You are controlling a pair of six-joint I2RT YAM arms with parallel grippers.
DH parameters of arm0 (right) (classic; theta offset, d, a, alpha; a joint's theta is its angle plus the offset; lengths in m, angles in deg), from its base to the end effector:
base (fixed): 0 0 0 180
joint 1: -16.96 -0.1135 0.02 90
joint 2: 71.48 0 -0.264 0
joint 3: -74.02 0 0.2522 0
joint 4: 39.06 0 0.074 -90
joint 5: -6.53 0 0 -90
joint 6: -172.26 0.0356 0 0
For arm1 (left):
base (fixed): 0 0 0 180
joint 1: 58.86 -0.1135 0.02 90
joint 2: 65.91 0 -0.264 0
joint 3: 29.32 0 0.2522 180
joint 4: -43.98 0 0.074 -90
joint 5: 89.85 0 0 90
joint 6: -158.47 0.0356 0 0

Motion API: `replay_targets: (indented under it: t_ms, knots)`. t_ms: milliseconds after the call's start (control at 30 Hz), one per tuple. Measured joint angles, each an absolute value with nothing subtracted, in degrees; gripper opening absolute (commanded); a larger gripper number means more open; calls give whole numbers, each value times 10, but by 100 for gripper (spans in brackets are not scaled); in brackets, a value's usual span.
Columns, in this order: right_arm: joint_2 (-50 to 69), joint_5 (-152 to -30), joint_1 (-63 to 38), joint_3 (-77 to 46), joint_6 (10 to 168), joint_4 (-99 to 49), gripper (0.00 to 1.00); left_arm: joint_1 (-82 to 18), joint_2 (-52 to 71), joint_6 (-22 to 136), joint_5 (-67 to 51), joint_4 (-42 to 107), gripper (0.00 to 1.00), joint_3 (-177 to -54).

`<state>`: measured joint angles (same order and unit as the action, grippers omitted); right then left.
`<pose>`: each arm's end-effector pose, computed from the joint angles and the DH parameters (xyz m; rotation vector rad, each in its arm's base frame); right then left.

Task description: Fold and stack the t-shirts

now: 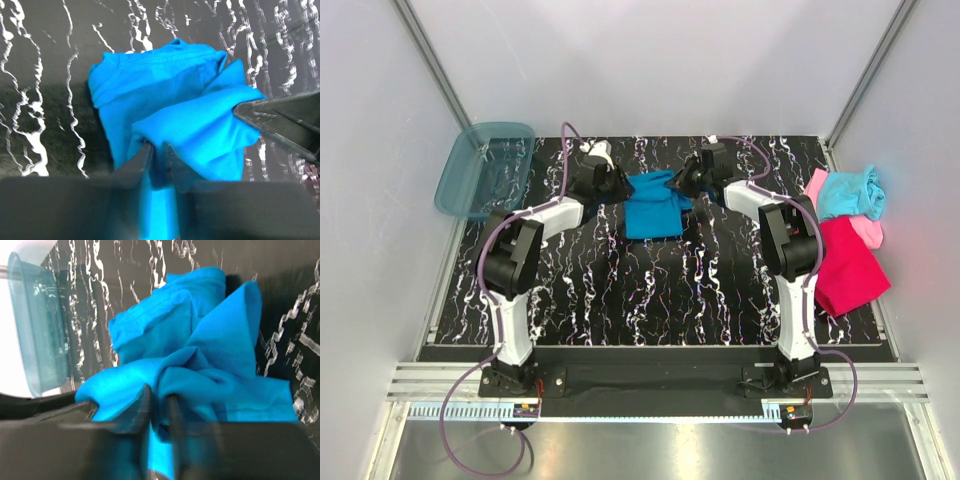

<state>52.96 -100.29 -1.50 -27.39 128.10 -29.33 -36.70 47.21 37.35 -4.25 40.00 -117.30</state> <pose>0.4637 0.1657 0.1741 0.3590 2.2469 0.9425 0.4135 -0.1714 0.1959 -0.1191 2.1393 -0.6380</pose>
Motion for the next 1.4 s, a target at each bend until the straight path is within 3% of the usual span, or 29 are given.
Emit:
replay_targets:
  t_ms: [67, 133, 267, 600, 933, 1167, 1400]
  knots:
    - [545, -1005, -11, -295, 1279, -289, 43, -371, 482, 368, -45, 393, 57, -1182]
    - [555, -1006, -6, -307, 1276, -288, 53, -375, 491, 366, -44, 388, 60, -1189]
    - [558, -1006, 2, -312, 1269, -288, 56, -379, 494, 364, -43, 377, 63, -1190]
    - [482, -996, 2, -266, 1255, -275, 57, -378, 385, 352, -41, 360, 70, -1130]
    - [247, -961, -44, -44, 1240, -309, 58, -307, 144, 329, -14, 426, 74, -970]
    - [233, -945, -68, 106, 1240, -342, 58, -292, 183, 299, -12, 492, 75, -815]
    - [261, -935, -65, 125, 1238, -372, 57, -294, 236, 278, -15, 541, 74, -787]
